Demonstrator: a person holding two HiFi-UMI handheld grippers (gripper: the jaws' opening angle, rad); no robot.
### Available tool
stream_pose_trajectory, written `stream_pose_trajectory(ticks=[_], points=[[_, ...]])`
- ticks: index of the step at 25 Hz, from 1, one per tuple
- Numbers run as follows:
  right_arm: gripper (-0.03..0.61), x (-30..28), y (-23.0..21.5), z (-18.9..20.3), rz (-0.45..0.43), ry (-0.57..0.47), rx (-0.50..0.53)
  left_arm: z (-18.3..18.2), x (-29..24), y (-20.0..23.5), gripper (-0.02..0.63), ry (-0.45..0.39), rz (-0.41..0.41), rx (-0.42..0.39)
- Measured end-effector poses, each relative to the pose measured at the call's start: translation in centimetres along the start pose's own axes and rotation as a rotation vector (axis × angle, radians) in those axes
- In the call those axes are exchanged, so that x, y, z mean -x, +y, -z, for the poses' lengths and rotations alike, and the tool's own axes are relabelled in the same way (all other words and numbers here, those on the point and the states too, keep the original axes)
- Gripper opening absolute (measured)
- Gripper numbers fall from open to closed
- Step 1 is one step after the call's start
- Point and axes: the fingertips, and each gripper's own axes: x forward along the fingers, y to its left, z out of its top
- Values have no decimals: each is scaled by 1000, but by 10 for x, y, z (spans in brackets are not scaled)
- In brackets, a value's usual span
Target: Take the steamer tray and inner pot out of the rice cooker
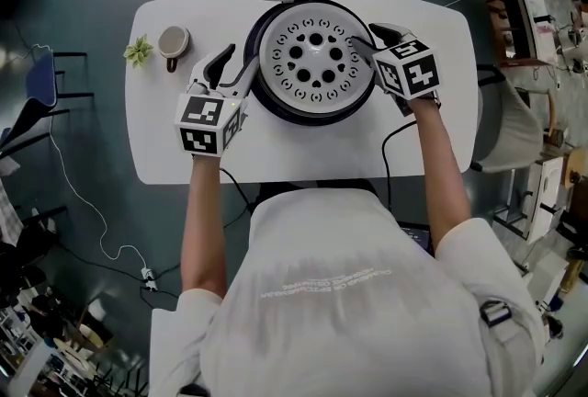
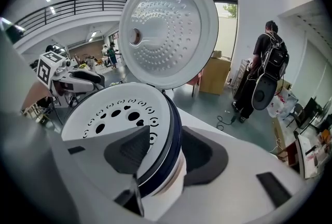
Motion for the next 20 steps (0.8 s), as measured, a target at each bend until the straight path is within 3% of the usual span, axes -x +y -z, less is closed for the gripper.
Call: stream_pose_trajectory(ticks=[9,15,20], points=[[121,8,11,-1,-45,-14,-30,3,9,2,195,-14,1,-6],[102,15,10,-5,-71,-106,-135,2,10,-1,195,-29,12,-11],[74,24,12,-9,-82,-219,-286,5,14,-4,195,-57,33,-15]])
